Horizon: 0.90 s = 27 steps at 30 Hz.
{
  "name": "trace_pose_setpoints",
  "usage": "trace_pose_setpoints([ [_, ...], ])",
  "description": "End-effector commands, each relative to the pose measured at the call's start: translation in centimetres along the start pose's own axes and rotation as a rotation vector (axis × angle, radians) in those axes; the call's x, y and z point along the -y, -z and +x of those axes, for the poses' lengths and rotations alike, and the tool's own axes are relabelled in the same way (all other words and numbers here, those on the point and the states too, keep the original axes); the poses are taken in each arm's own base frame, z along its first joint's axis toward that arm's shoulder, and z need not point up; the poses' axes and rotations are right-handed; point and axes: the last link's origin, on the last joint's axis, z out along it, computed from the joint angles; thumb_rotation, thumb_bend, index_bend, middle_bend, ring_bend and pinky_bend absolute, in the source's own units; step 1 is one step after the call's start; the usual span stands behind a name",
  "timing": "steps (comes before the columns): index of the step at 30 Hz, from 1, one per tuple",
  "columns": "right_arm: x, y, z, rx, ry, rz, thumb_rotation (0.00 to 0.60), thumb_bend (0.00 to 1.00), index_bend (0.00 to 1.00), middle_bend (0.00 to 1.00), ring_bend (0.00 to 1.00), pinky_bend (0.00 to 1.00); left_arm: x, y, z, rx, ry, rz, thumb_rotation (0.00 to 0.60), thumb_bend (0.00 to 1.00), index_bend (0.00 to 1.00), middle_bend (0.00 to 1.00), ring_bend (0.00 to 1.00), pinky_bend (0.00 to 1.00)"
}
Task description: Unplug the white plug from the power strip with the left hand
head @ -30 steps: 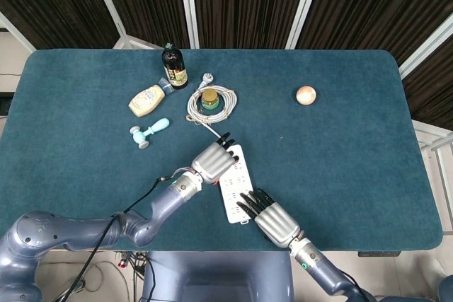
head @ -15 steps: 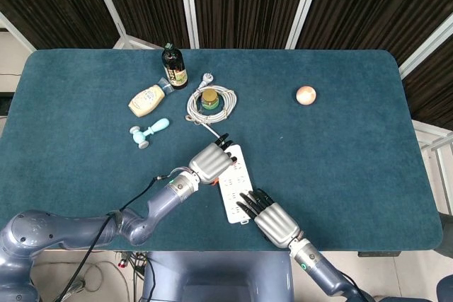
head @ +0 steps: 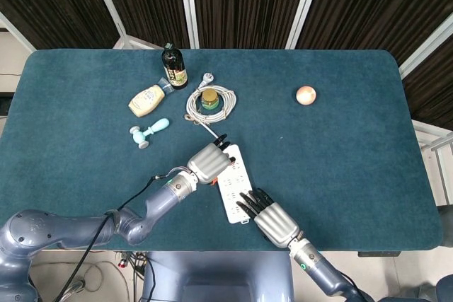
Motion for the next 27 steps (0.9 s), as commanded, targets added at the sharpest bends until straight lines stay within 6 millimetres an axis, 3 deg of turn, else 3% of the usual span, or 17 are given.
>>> trace_pose_setpoints([
  [1, 0.02, -0.04, 0.06, -0.001, -0.001, 0.0, 0.6, 0.8, 0.05, 0.06, 0.06, 0.07, -0.03, 0.03, -0.08, -0.003, 0.0, 0.001, 0.6, 0.3, 0.54, 0.58, 0.16, 0.07],
  [13, 0.38, -0.02, -0.11, 0.004, -0.003, 0.006, 0.6, 0.8, 0.05, 0.06, 0.06, 0.07, 0.05, 0.29, -0.35, -0.023, 0.004, 0.017, 0.6, 0.46, 0.65, 0.69, 0.22, 0.09],
  [27, 0.38, 0.07, -0.29, 0.009, -0.001, 0.009, 0.6, 0.8, 0.05, 0.06, 0.06, 0.07, -0.51, -0.23, -0.17, -0.057, 0.047, 0.045, 0.6, 0.47, 0.67, 0.71, 0.24, 0.1],
])
